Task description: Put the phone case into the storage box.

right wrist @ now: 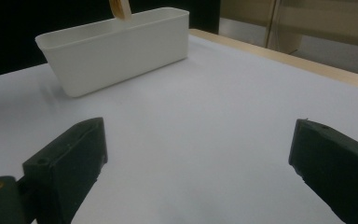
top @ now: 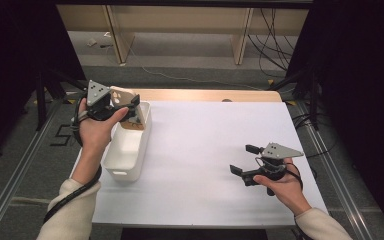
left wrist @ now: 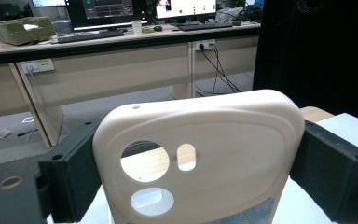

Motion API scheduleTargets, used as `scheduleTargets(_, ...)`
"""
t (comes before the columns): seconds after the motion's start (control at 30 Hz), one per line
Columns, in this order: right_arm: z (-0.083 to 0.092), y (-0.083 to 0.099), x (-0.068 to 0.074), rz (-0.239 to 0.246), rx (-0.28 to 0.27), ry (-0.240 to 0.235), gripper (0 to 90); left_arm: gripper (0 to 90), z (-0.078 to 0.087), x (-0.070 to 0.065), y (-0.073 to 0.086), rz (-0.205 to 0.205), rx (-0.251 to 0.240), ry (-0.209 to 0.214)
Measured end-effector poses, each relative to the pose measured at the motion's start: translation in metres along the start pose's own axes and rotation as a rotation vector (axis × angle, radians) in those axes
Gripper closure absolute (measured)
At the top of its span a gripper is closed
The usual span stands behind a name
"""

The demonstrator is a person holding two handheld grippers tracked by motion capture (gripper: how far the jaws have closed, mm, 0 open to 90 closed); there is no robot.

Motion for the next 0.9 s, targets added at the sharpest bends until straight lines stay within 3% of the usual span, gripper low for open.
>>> scheduleTargets(0.9, -0.0003, 0.0001, -0.0001, -0.001, -0.003, -0.001, 5.1, 10.1, -0.0037, 0.0041, 0.0058, -0.005, 0.015, -0.017)
Point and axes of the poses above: each handheld gripper's, and its own axes: z roughly backward along the jaws, y roughly out of its underside, x roughly to its left, the point moved 2 cm from there along -z, roughly forward along the jaws, and after that the axes turned 13 degrees about -y, right-handed, at the moved point
